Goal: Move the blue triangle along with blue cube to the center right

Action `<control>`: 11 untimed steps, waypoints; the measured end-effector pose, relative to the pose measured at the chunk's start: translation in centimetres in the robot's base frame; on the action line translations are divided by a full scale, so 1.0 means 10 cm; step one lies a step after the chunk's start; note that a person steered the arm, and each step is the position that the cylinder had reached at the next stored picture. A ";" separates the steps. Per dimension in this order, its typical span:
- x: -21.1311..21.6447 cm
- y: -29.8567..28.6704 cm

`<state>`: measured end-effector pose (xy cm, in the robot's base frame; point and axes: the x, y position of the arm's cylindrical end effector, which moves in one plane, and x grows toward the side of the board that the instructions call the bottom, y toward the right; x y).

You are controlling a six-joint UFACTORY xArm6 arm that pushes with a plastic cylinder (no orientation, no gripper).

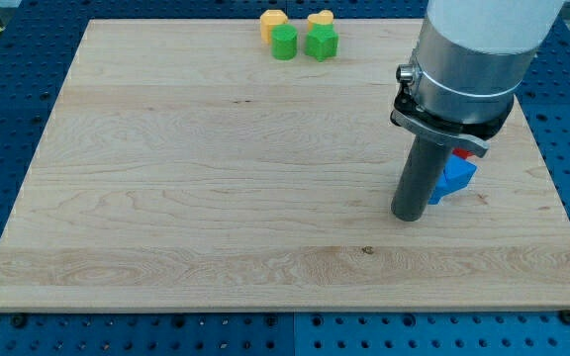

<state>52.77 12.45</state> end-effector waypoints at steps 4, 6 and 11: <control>-0.23 -0.21; -0.23 0.07; -0.06 0.11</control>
